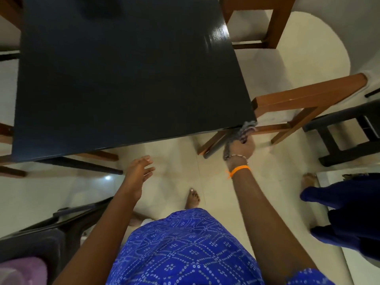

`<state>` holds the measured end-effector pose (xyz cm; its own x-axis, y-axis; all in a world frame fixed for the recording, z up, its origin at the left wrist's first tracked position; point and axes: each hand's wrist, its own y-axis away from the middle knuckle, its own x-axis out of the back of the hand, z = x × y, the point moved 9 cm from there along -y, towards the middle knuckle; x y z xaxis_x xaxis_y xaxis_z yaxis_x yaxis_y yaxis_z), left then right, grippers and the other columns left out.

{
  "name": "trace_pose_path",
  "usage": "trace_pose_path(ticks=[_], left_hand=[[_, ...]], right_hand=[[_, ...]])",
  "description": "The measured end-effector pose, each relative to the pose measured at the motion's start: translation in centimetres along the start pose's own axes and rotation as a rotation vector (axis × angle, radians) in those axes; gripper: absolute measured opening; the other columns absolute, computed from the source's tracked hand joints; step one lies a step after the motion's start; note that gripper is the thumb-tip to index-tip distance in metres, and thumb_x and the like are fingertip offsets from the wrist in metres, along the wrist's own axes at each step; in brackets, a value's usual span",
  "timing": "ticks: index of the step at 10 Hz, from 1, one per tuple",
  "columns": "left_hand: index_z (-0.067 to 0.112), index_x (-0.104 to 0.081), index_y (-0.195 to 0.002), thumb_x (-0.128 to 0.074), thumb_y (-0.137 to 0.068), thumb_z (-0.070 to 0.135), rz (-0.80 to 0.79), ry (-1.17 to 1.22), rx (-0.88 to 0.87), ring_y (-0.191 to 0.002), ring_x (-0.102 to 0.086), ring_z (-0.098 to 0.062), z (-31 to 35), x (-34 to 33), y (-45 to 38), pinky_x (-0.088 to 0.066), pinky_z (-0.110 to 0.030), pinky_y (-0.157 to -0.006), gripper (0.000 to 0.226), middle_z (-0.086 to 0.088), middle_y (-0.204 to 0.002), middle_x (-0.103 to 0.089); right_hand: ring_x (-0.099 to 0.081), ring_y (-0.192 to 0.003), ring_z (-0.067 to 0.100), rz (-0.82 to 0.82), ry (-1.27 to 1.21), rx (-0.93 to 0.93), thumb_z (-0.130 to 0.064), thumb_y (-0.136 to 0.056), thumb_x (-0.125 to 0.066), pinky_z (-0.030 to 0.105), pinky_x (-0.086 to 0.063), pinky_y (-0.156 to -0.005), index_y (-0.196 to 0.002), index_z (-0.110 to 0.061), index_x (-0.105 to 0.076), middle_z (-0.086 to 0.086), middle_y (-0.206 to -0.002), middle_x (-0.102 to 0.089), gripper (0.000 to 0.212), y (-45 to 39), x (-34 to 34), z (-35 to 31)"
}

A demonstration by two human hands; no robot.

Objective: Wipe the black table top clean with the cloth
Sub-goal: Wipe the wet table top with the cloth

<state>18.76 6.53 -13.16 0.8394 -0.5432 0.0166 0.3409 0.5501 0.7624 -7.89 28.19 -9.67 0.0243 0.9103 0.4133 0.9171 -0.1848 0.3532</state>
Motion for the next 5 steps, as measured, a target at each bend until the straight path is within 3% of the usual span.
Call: trace_pose_path(ticks=[1,2,3,4,5], left_hand=[[0.011,-0.052,-0.120,-0.044,-0.095,0.012,0.063,0.087,0.002,-0.093,-0.057,-0.018,0.8,3.4,-0.2,-0.044,-0.031,-0.088,0.026,-0.008,-0.116,-0.056],[0.009,-0.050,-0.126,-0.045,-0.094,0.011,0.128,0.100,-0.021,-0.101,-0.056,-0.020,1.6,7.3,-0.3,-0.044,-0.030,-0.088,0.032,-0.010,-0.121,-0.055],[0.007,-0.049,-0.129,-0.041,-0.097,0.011,0.158,0.129,-0.023,-0.105,-0.055,-0.021,1.9,10.8,-0.1,-0.045,-0.028,-0.089,0.033,-0.013,-0.128,-0.054],[0.006,-0.049,-0.129,-0.041,-0.096,0.010,0.198,0.180,-0.021,-0.109,-0.055,-0.024,2.0,14.4,0.2,-0.045,-0.029,-0.090,0.034,-0.015,-0.130,-0.053],[0.005,-0.052,-0.125,-0.042,-0.095,0.011,0.261,0.246,-0.033,-0.103,-0.056,-0.021,2.0,19.2,0.4,-0.044,-0.028,-0.090,0.032,-0.015,-0.127,-0.055]], right_hand=[[-0.055,-0.109,0.041,-0.170,0.044,-0.077,0.002,-0.091,-0.044,0.023,-0.039,-0.073,-0.121,0.008,-0.050,0.029,-0.117,-0.058,0.031,7.1,-6.1,0.4],[-0.059,-0.096,0.031,-0.231,0.096,0.011,0.003,-0.091,-0.043,0.017,-0.033,-0.072,-0.115,0.008,-0.056,0.018,-0.102,-0.062,0.028,12.0,-9.4,0.5],[-0.049,-0.082,0.016,-0.266,0.059,0.077,0.010,-0.084,-0.042,0.012,-0.031,-0.067,-0.093,0.000,-0.062,0.004,-0.081,-0.055,0.024,17.1,-12.4,0.2],[-0.044,-0.073,0.015,-0.369,0.153,0.098,0.007,-0.083,-0.045,0.018,-0.034,-0.066,-0.081,-0.012,-0.050,-0.002,-0.065,-0.046,0.019,20.9,-16.3,1.1],[-0.045,-0.075,0.018,-0.478,0.191,0.088,0.005,-0.083,-0.046,0.025,-0.036,-0.070,-0.075,-0.013,-0.048,0.003,-0.072,-0.050,0.019,26.3,-20.7,1.6]])
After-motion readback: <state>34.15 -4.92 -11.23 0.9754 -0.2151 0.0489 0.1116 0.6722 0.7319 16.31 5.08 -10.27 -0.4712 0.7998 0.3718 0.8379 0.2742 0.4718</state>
